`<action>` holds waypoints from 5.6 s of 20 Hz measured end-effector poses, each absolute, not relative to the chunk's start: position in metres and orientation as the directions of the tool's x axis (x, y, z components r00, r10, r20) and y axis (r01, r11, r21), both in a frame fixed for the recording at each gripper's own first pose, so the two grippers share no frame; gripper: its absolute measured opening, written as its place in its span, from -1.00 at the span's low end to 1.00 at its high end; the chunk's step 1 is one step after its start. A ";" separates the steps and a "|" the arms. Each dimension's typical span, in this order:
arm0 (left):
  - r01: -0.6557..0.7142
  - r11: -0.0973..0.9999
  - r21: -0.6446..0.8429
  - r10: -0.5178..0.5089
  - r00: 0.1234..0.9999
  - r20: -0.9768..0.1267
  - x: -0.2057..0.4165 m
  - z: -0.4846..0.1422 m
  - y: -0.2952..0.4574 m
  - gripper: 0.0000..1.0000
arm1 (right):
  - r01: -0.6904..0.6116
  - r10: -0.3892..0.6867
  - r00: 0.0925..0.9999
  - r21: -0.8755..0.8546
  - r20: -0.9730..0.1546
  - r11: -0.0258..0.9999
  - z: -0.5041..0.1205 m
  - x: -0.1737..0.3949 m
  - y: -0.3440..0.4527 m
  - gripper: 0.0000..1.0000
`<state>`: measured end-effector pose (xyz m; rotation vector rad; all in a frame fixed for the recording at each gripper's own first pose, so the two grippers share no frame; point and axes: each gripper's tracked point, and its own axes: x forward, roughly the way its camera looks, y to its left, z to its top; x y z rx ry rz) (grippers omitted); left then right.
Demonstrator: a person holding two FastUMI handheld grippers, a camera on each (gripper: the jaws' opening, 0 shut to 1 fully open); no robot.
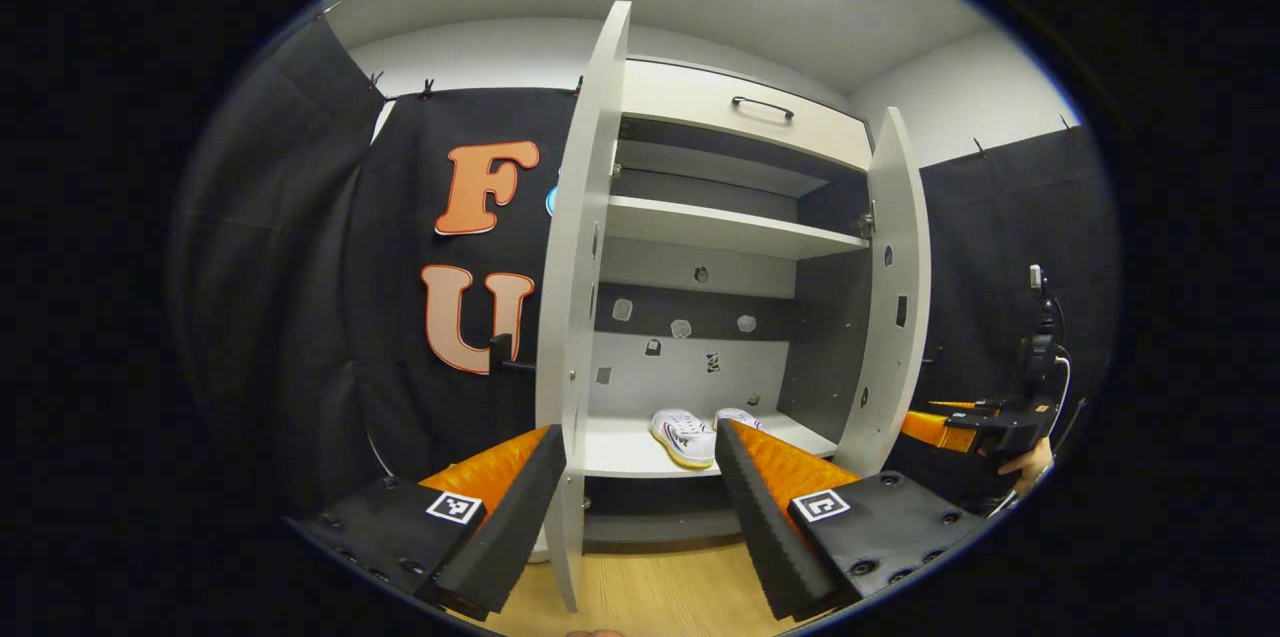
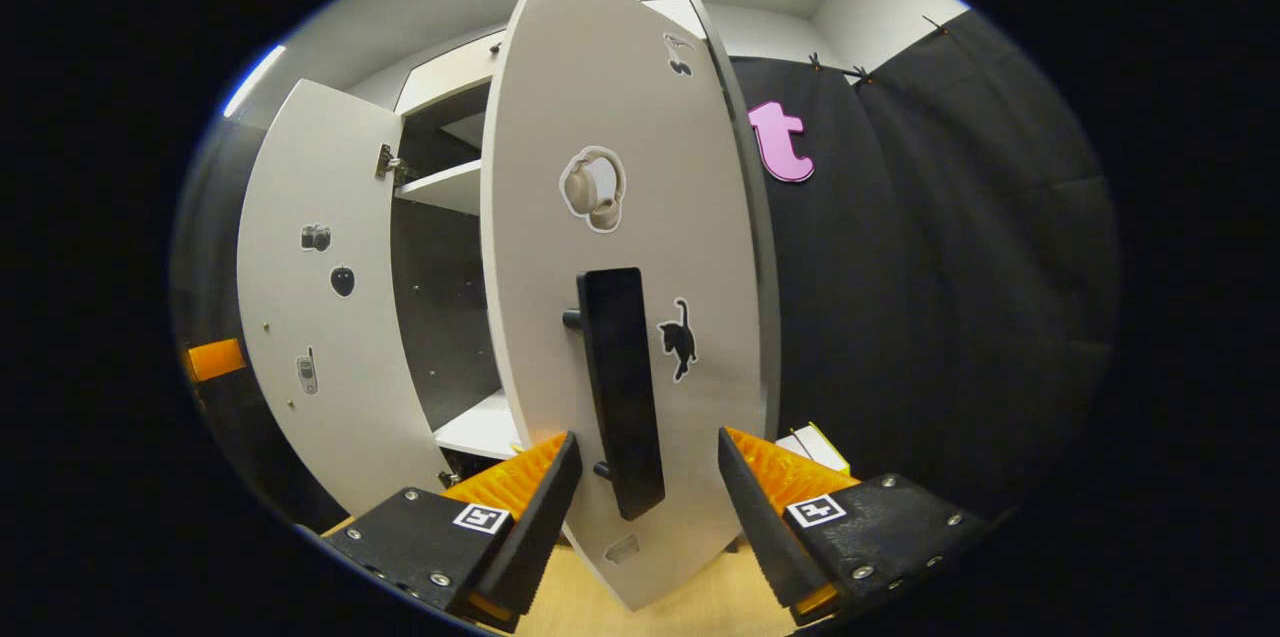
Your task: Grab one shoe with the right hand and put it into the shoe cabinet, grab the other shoe with the left hand and put it into the shoe cabinet; then close the right door with the right hand and the left door with the left hand.
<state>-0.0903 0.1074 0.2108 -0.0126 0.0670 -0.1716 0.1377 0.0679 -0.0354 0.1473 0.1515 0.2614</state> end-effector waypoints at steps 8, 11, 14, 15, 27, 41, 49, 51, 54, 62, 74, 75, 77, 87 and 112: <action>0.077 0.997 0.016 -0.077 0.996 -0.047 -0.102 0.219 0.159 0.89 | -0.211 0.231 0.964 0.144 -0.136 0.967 -0.045 0.193 0.114 0.85; 0.050 0.999 0.022 -0.049 0.998 -0.041 -0.106 0.221 0.176 0.93 | -0.202 0.217 0.967 0.122 -0.130 0.972 -0.044 0.199 0.118 0.85; 0.024 0.999 0.043 -0.022 0.999 -0.040 -0.106 0.223 0.191 0.89 | -0.193 0.209 0.968 0.126 -0.135 0.973 -0.045 0.203 0.123 0.85; 0.023 0.999 0.047 -0.021 0.999 -0.041 -0.107 0.223 0.194 0.89 | -0.189 0.204 0.969 0.120 -0.136 0.975 -0.045 0.204 0.124 0.85; 0.044 0.999 -0.002 -0.044 0.995 -0.094 -0.074 0.196 0.219 0.89 | -0.129 0.133 0.981 0.038 -0.144 0.991 -0.046 0.223 0.135 0.86; 0.168 0.986 -0.005 -0.167 0.976 -0.143 -0.044 0.176 0.186 0.87 | -0.135 0.139 0.988 0.048 -0.072 0.990 0.000 0.168 0.113 0.85; 0.290 0.956 -0.035 -0.291 0.942 -0.168 -0.029 0.163 0.110 0.87 | -0.072 0.075 0.995 0.049 -0.064 0.996 0.011 0.124 0.060 0.85; 0.305 0.951 -0.055 -0.309 0.935 -0.171 -0.023 0.160 0.091 0.87 | -0.048 0.051 0.997 0.047 -0.059 0.998 0.014 0.114 0.043 0.86; 0.344 0.933 -0.103 -0.357 0.918 -0.170 -0.012 0.154 0.058 0.97 | -0.004 0.005 0.999 0.018 -0.047 1.000 0.015 0.102 0.016 0.86; 0.303 0.953 -0.028 -0.302 0.933 -0.194 0.045 0.137 0.000 1.00 | 0.096 -0.095 0.993 0.000 -0.068 0.995 0.004 0.085 -0.044 0.85; 0.206 0.978 0.014 -0.199 0.957 -0.213 0.095 0.132 -0.029 0.99 | 0.113 -0.114 0.989 -0.022 -0.093 0.993 -0.007 0.081 -0.075 0.86; 0.196 0.981 0.017 -0.188 0.959 -0.211 0.098 0.133 -0.031 0.99 | 0.114 -0.116 0.989 -0.022 -0.097 0.993 -0.009 0.083 -0.078 0.86; 0.184 0.983 0.019 -0.176 0.962 -0.207 0.102 0.132 -0.032 0.99 | 0.106 -0.107 0.988 -0.014 -0.109 0.994 -0.012 0.085 -0.081 0.85; 0.137 0.989 0.046 -0.122 0.961 -0.247 0.104 0.122 -0.032 1.00 | 0.048 -0.045 0.993 0.029 -0.112 0.998 -0.007 0.107 -0.088 0.85; -0.217 0.970 0.105 0.205 0.972 0.114 -0.123 0.358 0.263 0.92 | -0.084 0.091 0.991 -0.077 0.093 0.993 0.135 0.053 -0.037 0.83</action>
